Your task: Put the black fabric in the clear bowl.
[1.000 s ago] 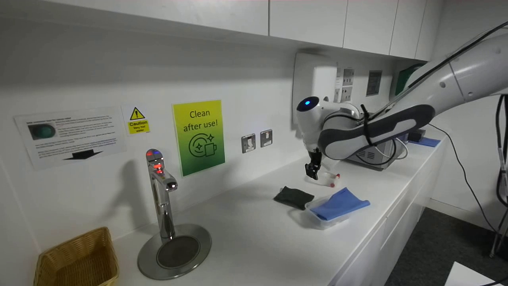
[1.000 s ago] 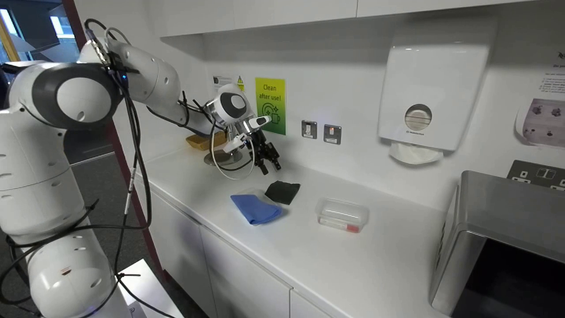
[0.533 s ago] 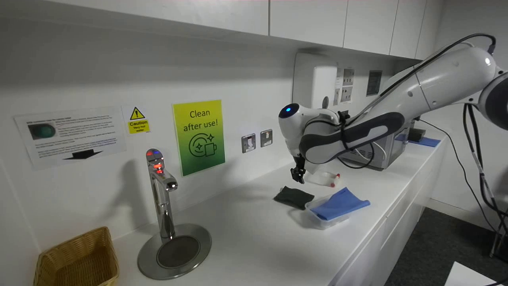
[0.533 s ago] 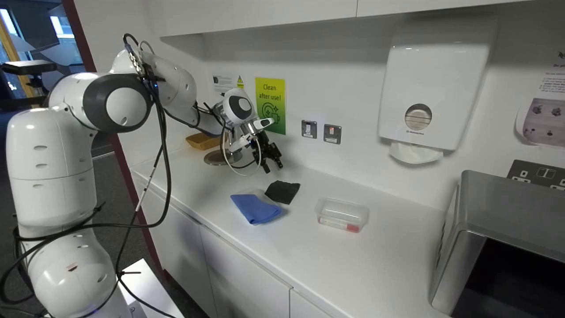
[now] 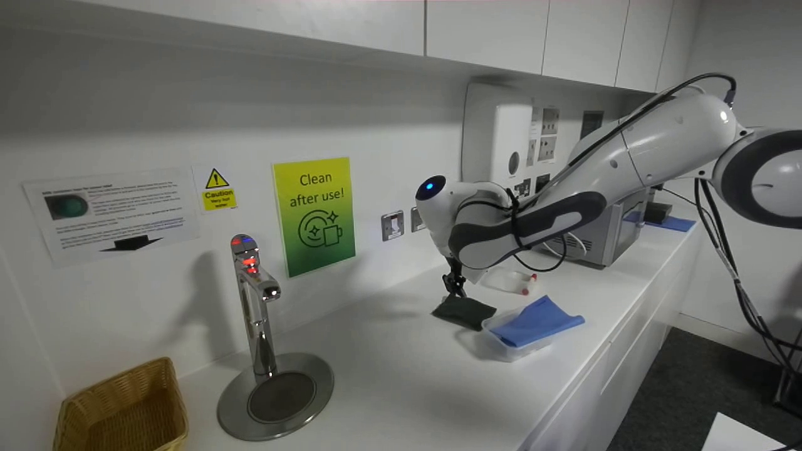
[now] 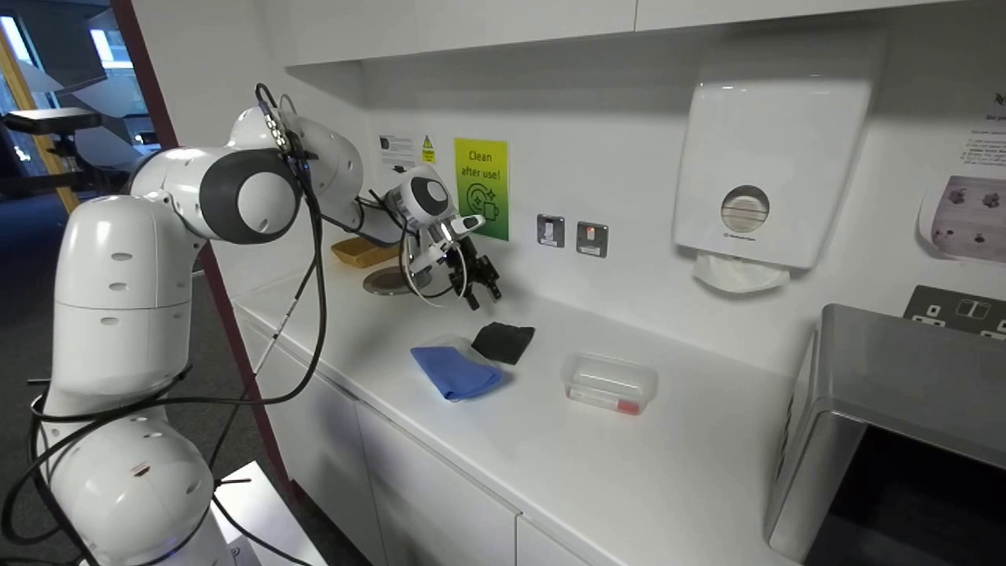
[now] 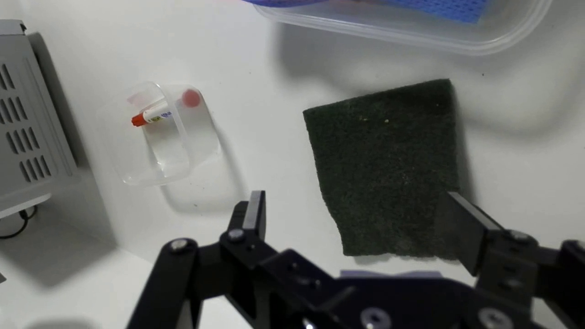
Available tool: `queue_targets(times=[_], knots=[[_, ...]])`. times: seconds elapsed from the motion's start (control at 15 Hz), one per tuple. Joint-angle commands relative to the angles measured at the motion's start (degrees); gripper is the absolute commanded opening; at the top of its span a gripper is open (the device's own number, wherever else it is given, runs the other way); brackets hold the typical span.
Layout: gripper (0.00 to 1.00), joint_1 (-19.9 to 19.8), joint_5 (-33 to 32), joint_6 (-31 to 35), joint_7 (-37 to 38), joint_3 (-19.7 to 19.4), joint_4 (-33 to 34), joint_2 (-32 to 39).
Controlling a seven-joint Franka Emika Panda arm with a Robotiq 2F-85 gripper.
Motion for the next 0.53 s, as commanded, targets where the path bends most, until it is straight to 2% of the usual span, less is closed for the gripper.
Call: queue_targets(times=[0.0,0.47], knots=[[1.00,2.4,-2.0,-3.1,0.5,-1.8,4.0,2.6],[1.00,3.6,-1.6,-4.3,0.1,-3.0,6.9,5.9]])
